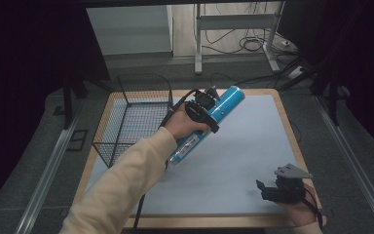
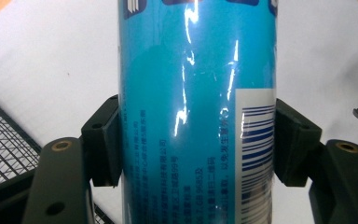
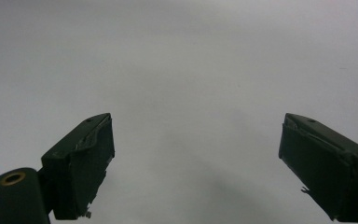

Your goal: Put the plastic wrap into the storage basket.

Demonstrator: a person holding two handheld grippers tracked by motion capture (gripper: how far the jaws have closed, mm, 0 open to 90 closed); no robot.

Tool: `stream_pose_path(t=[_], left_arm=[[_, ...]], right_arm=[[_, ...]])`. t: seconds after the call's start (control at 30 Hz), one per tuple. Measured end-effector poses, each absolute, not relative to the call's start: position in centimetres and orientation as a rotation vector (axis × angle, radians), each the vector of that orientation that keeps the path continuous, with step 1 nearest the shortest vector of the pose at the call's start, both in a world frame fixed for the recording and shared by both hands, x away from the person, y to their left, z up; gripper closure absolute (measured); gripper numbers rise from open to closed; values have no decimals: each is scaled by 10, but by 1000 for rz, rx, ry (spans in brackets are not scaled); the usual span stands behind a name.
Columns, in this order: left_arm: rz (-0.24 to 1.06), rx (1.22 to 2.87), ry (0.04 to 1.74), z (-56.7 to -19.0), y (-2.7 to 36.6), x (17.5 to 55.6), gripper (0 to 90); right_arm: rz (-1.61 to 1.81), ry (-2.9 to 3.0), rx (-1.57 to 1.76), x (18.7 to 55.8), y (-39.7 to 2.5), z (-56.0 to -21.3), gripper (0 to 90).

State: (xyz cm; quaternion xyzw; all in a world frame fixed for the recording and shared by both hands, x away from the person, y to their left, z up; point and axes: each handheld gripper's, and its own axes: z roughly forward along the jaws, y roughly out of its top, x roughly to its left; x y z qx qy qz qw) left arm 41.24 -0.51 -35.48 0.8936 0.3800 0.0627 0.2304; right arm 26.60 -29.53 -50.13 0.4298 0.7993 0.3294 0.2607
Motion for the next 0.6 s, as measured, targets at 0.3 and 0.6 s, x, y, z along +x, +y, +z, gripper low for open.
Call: stream_pose_path(t=[0.3, 0.6], left_arm=[[188, 2442, 1058, -347, -1, 421, 313], [216, 2434, 1085, -338, 5, 436, 313]], right_arm=[[891, 2164, 1165, 266, -296, -502, 107], [890, 2166, 1169, 266, -296, -502, 108]])
